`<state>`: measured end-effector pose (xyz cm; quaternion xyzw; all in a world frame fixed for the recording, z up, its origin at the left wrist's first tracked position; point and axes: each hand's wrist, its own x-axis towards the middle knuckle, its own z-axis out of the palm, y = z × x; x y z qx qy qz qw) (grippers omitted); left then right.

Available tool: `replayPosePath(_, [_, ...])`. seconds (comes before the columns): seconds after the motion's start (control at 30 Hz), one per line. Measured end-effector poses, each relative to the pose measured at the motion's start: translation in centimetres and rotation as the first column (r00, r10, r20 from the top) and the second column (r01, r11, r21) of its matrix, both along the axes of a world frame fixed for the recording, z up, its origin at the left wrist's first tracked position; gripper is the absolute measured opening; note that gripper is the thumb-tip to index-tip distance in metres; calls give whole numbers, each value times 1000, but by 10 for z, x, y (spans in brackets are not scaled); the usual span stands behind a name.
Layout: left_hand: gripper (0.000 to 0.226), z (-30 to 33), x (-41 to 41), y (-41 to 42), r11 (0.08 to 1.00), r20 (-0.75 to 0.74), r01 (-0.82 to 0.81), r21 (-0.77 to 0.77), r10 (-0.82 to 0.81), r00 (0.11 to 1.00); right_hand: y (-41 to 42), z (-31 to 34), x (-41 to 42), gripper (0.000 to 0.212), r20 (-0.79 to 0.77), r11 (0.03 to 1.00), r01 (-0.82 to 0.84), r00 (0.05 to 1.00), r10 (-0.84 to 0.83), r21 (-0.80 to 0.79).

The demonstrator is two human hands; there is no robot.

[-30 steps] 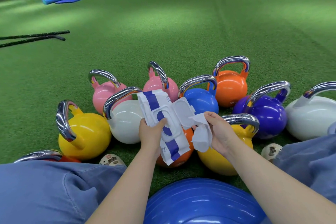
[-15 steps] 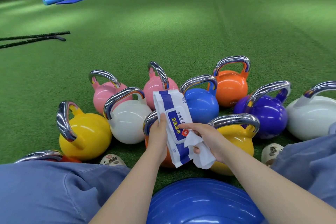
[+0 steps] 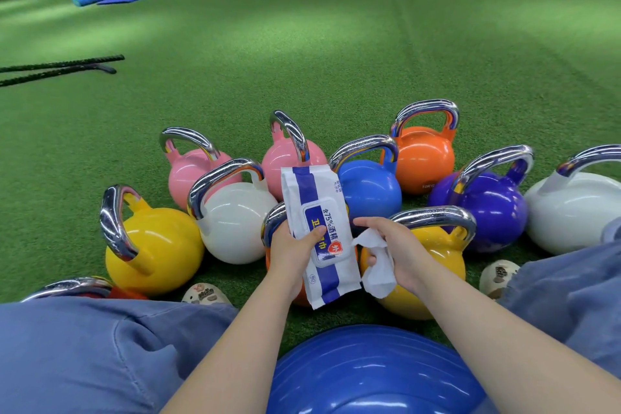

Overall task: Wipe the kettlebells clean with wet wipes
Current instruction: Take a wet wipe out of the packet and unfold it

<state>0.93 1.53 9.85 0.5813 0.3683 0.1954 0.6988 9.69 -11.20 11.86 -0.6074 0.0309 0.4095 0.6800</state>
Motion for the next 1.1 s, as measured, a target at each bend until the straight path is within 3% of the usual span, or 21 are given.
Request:
replayPosePath(0.1, [21, -1, -1, 4, 998, -46, 26, 50, -24, 999, -1, -5, 5, 16, 27, 996, 82, 996, -81, -29])
replayPosePath(0.17, [24, -4, -1, 8, 971, -130, 106, 214, -80, 988, 0, -12, 9, 20, 75, 992, 117, 991, -113, -55])
replayPosePath(0.3, [23, -16, -7, 8, 755, -426, 373, 540, -137, 894, -1, -29, 11, 19, 193, 976, 147, 975, -114, -162])
replayPosePath(0.37, [20, -25, -10, 6, 660, -531, 490, 569, -160, 832, -3, -36, 11, 19, 234, 966, 149, 967, -98, -211])
replayPosePath(0.47, [34, -35, -10, 3, 663, -605, 606, 440, -280, 745, -5, -37, 10, 21, 248, 960, 144, 965, -83, -240])
replayPosePath(0.53, [43, -36, -6, 1, 703, -578, 589, 397, -307, 756, -5, -35, 9, 19, 232, 968, 139, 969, -88, -210])
replayPosePath(0.6, [33, -30, -2, -3, 753, -498, 550, 361, -343, 796, -6, -33, 7, 17, 196, 981, 121, 976, -91, -150])
replayPosePath(0.7, [23, -16, 1, -11, 869, -331, 486, 91, -434, 838, -4, -30, 4, 15, 124, 994, 85, 989, -77, -68])
replayPosePath(0.83, [31, -14, 1, -14, 875, -248, 459, -152, -483, 840, 0, -28, 3, 15, 3, 994, 70, 998, -70, 79])
replayPosePath(0.9, [25, -15, 1, -15, 882, -214, 445, -156, -470, 856, 1, -28, 3, 14, -28, 990, 65, 998, -62, 129])
replayPosePath(1.0, [7, -15, 2, -13, 948, -149, 307, -88, -317, 937, 2, -28, 3, 10, -44, 982, 78, 996, -71, 169])
replayPosePath(1.07, [19, -15, 3, -9, 970, -103, 241, -7, -241, 965, 4, -27, 2, 9, 10, 991, 36, 999, -37, 130])
replayPosePath(1.1, [25, -14, 3, -7, 973, -80, 226, 39, -223, 972, 6, -28, 0, 21, 47, 997, -13, 999, 9, 83])
